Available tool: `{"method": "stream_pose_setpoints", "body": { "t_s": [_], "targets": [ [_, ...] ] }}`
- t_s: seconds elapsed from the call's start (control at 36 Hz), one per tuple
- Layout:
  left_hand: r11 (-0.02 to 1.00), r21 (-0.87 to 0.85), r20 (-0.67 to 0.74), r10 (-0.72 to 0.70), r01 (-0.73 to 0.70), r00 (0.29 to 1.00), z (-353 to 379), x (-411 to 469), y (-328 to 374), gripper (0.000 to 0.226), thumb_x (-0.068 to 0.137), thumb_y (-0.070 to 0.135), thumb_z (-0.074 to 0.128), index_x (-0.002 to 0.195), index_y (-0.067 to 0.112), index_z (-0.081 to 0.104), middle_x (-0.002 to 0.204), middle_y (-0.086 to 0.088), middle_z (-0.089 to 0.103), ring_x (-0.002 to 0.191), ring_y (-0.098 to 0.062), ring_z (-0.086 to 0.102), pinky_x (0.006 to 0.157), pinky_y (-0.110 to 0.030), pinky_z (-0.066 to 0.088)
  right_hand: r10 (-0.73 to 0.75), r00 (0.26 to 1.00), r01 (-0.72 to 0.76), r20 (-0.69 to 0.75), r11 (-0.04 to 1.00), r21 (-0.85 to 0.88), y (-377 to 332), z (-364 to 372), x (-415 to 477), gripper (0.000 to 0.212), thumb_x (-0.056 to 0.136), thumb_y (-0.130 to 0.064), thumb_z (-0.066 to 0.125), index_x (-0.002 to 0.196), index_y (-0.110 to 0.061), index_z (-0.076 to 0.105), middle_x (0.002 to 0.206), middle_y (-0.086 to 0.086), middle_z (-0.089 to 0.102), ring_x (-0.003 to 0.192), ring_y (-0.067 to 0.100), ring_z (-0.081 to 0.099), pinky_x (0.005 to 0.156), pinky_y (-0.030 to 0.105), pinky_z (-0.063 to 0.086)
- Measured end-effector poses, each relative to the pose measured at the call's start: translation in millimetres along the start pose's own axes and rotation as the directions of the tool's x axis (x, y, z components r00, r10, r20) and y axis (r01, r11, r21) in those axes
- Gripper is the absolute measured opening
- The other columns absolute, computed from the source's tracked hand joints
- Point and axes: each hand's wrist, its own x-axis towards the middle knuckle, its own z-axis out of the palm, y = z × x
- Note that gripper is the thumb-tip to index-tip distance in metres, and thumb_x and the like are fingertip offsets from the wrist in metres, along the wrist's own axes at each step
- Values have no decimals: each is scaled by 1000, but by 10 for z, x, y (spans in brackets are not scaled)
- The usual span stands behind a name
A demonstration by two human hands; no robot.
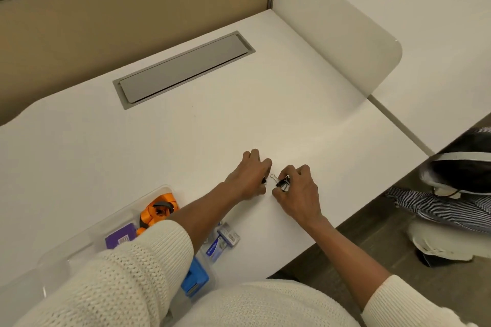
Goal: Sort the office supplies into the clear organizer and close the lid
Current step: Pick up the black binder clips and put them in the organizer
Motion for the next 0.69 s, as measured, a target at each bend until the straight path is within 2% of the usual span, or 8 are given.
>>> {"method": "stream_pose_setpoints", "body": {
  "t_s": [0.22,0.36,0.42,0.5,0.61,0.69],
  "targets": [
    [999,35,-40,12,-11,999,39,-30,33,26,88,1,63,110,10,52,117,-12,48,116,-30,40,72,-38,48,8,1000,-7,-18,1000,21,0,12,0,31,78,-22,78,105,-19,62,106,3,46,79,25,59,70,38,56],
    [995,92,-58,35,-29,998,76,-67,41,31,88,-4,61,115,9,51,120,-13,48,117,-31,41,76,-44,57,16,1000,-15,-22,1000,26,-7,28,0,33,78,-22,79,106,-19,62,108,4,47,82,26,61,71,39,57],
    [994,98,-64,43,-36,997,98,-81,46,37,85,-11,60,116,8,50,122,-13,45,112,-30,43,73,-43,56,19,999,-18,-26,999,29,-9,32,0,33,78,-22,79,106,-19,62,107,4,47,81,26,61,70,39,57],
    [994,88,-57,76,-70,996,131,-103,72,43,80,-16,59,113,9,49,121,-11,43,96,-26,42,64,-38,44,17,999,-17,-27,999,31,-6,37,-7,34,78,-23,80,106,-20,62,107,3,47,79,25,61,68,37,56],
    [997,2,-49,80,-80,996,130,-98,50,37,81,-13,59,108,11,50,115,-7,44,86,-30,52,58,-38,41,-2,999,3,-32,999,35,-11,44,-14,33,79,-25,80,106,-19,63,105,3,47,77,25,61,65,36,55],
    [990,-63,-65,123,-127,990,120,-81,-4,32,82,-9,61,105,13,54,109,-3,45,84,-30,51,56,-36,38,-13,999,14,-31,1000,25,-11,50,-22,33,80,-27,80,108,-19,63,105,3,47,76,25,60,63,35,54]
  ]
}}
